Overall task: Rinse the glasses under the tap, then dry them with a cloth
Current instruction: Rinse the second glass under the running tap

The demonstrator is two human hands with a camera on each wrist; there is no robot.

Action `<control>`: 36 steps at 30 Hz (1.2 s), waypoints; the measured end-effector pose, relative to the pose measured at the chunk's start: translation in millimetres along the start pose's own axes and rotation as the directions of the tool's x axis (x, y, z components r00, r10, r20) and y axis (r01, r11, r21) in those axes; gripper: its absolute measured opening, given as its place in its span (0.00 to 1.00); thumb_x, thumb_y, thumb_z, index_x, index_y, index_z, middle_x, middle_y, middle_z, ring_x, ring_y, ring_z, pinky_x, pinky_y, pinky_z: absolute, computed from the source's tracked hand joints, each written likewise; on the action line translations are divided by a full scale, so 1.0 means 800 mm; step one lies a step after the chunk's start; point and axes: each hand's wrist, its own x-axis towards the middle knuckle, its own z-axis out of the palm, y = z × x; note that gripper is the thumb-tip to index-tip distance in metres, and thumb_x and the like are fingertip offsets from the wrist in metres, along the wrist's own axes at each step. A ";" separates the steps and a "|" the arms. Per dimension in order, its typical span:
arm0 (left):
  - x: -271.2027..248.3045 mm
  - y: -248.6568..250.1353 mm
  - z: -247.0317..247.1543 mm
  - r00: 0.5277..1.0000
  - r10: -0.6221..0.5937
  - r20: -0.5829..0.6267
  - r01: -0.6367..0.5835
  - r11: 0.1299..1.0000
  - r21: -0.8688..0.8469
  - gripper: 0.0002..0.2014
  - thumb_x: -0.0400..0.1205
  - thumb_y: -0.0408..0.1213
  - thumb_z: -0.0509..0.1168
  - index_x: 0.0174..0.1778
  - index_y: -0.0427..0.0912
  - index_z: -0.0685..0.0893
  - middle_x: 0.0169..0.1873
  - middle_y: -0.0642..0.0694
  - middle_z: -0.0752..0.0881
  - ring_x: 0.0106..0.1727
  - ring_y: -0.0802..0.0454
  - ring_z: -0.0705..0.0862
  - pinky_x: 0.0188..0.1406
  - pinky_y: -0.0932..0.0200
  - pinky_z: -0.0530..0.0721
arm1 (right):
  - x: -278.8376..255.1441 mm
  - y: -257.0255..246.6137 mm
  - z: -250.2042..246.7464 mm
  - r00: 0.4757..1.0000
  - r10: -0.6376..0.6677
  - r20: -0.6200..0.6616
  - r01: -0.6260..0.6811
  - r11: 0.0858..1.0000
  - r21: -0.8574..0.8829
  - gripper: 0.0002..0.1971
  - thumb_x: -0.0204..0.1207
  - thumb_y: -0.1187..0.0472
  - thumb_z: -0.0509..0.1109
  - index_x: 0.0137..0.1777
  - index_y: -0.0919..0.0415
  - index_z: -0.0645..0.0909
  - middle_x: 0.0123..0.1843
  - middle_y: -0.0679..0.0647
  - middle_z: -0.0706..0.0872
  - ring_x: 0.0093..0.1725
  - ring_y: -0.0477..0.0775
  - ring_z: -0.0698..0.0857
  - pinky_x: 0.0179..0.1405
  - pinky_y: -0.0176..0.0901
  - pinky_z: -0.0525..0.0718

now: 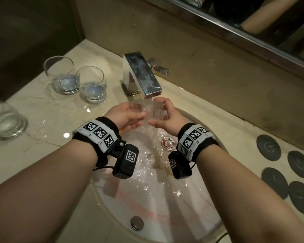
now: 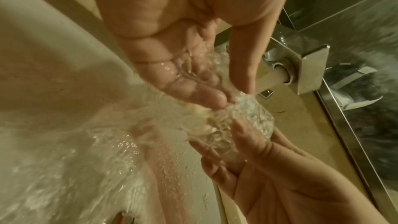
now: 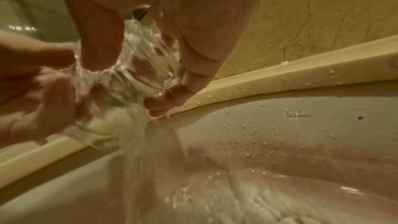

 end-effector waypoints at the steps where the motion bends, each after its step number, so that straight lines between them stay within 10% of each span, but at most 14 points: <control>1: 0.000 0.000 0.000 1.000 0.000 -0.013 0.000 1.000 -0.007 0.12 0.77 0.22 0.66 0.50 0.42 0.80 0.41 0.46 0.86 0.35 0.58 0.87 0.29 0.68 0.85 | 0.000 -0.002 0.001 1.000 -0.003 -0.006 0.003 1.000 -0.001 0.34 0.70 0.67 0.77 0.72 0.52 0.64 0.54 0.39 0.75 0.57 0.56 0.83 0.60 0.51 0.84; 8: -0.001 -0.001 -0.007 1.000 -0.003 -0.006 0.003 1.000 -0.025 0.10 0.77 0.25 0.66 0.53 0.40 0.80 0.38 0.45 0.87 0.35 0.57 0.87 0.28 0.68 0.84 | 0.005 -0.003 0.004 0.996 0.038 -0.086 -0.040 0.999 -0.021 0.32 0.71 0.50 0.75 0.71 0.56 0.66 0.59 0.53 0.81 0.45 0.52 0.87 0.45 0.44 0.85; 12: -0.004 -0.008 -0.013 0.999 -0.026 0.028 0.029 0.995 -0.096 0.08 0.80 0.26 0.62 0.48 0.43 0.82 0.32 0.49 0.88 0.35 0.57 0.88 0.31 0.68 0.85 | 0.017 -0.007 0.010 0.978 0.071 -0.196 -0.096 0.988 -0.122 0.31 0.73 0.35 0.66 0.66 0.58 0.71 0.58 0.56 0.85 0.48 0.53 0.85 0.55 0.50 0.84; 21: -0.006 -0.034 -0.030 0.995 -0.065 0.075 0.087 0.936 -0.342 0.05 0.72 0.33 0.63 0.42 0.40 0.79 0.31 0.47 0.84 0.35 0.54 0.87 0.31 0.64 0.84 | 0.013 -0.004 0.018 0.992 -0.046 -0.114 0.033 0.993 -0.112 0.32 0.61 0.51 0.83 0.62 0.56 0.73 0.57 0.49 0.82 0.52 0.46 0.81 0.43 0.29 0.76; 29: 0.002 -0.038 -0.030 0.962 -0.258 -0.086 0.238 0.953 -0.190 0.12 0.83 0.49 0.61 0.45 0.43 0.81 0.44 0.45 0.85 0.49 0.48 0.84 0.48 0.46 0.83 | 0.019 -0.012 0.022 0.960 -0.184 -0.212 0.061 0.873 -0.483 0.38 0.55 0.42 0.83 0.64 0.53 0.74 0.59 0.49 0.77 0.61 0.52 0.76 0.65 0.52 0.75; 36: 0.000 -0.035 -0.023 0.951 -0.307 -0.050 0.292 0.937 -0.192 0.16 0.83 0.51 0.60 0.46 0.40 0.80 0.41 0.44 0.84 0.49 0.43 0.84 0.54 0.41 0.82 | 0.016 -0.016 0.024 0.956 -0.207 -0.208 0.078 0.863 -0.499 0.40 0.57 0.42 0.82 0.68 0.53 0.72 0.62 0.49 0.76 0.64 0.51 0.75 0.66 0.48 0.72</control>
